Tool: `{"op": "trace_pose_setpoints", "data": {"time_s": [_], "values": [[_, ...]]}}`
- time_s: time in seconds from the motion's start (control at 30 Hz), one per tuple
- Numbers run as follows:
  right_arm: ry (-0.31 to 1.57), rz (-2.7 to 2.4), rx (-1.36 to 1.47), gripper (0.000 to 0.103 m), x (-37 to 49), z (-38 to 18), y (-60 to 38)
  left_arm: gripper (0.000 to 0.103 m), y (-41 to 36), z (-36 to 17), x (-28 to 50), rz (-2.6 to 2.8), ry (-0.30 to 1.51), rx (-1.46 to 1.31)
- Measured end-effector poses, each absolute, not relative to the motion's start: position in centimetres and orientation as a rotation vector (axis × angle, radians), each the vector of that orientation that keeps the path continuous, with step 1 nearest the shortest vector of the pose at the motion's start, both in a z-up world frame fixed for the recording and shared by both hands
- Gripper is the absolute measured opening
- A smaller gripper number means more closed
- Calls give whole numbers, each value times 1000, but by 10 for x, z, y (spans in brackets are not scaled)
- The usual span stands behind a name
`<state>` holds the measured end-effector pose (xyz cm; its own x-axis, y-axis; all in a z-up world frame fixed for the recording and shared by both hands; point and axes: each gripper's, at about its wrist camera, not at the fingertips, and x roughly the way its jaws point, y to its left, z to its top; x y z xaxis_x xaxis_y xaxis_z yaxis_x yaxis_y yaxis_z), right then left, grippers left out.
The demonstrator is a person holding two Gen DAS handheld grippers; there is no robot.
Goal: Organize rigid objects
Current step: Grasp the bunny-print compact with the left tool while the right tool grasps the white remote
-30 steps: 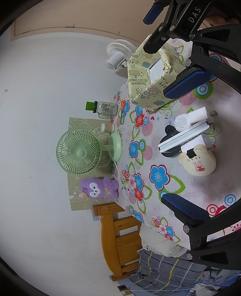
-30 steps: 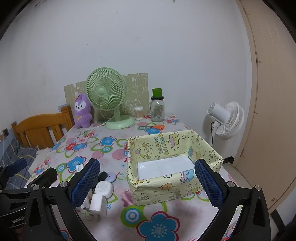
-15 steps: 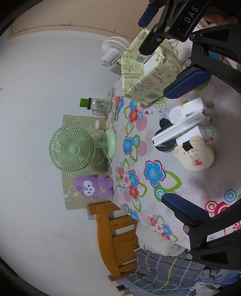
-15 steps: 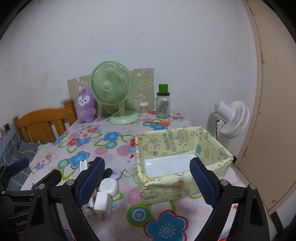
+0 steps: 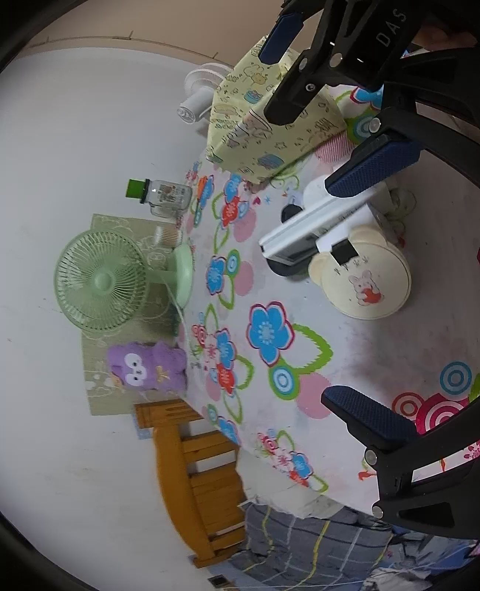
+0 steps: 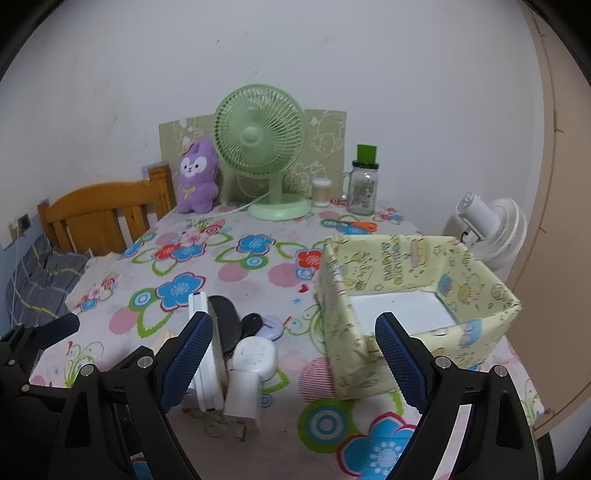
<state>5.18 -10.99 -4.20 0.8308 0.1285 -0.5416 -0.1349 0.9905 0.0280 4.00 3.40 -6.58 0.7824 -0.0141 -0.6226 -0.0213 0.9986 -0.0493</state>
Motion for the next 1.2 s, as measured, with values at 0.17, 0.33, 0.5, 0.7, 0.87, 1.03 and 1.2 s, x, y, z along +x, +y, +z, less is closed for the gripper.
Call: {"op": "trace_pose_setpoints", "data": {"time_s": [0.17,0.33,0.5,0.7,0.87,1.03,1.2], "values": [[604,159,-35,89,58,-50,-95,103,35,-79,46,-28,714,-56],[639,174,-53,88,65,-59,-83,103,38,-90,52,-49,755,-55],[683,187,-65,83,74,-70,-72,103,46,-99,58,-40,790,-78],[726,199,-81,82,84,-81,-62,103,56,-109,66,11,817,-64],[763,211,-89,79,94,-92,-53,103,63,-121,75,34,859,-61],[773,217,-87,69,100,-97,-47,103,63,-130,79,34,882,-52],[830,209,-77,48,112,-108,-45,103,55,-135,84,2,911,-22]]}}
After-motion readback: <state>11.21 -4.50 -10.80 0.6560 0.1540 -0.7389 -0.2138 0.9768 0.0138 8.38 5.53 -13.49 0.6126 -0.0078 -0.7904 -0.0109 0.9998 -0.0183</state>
